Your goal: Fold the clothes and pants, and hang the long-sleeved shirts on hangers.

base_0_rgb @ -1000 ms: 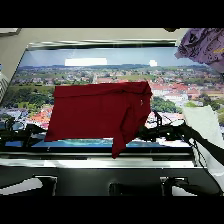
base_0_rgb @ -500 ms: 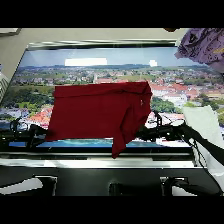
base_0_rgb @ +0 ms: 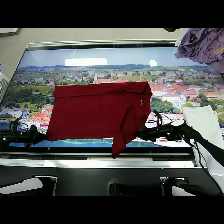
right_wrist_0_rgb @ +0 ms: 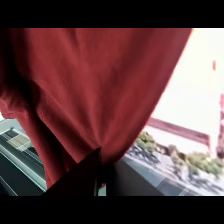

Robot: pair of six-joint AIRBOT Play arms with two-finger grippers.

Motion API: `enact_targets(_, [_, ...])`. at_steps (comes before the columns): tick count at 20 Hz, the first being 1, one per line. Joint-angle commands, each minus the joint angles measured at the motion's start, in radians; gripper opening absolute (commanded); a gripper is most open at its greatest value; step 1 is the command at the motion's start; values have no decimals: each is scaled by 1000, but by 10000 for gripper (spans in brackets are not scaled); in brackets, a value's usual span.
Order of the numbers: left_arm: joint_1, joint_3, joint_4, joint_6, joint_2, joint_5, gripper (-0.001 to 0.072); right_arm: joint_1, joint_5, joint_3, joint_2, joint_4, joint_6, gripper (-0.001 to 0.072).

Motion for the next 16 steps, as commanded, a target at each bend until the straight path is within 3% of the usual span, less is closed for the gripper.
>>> enact_targets(1, [0,3,-22,17,2,-6,15,1,-31,2,40,0,2,24])
enact_targets(4, [-9,14,-129,44,13,-6,12,1,-36,49,87,-24,24,23])
enact_targets(8, [-131,191,-147,1,47,-6,11,1,24,335,97,-219,124,23])
enact_targets(12, [-262,616,-92,-104,88,-5,11,1,77,802,97,-481,232,23])
enact_targets(16, [-325,1149,145,-278,147,-5,11,1,128,1265,125,-623,278,23])
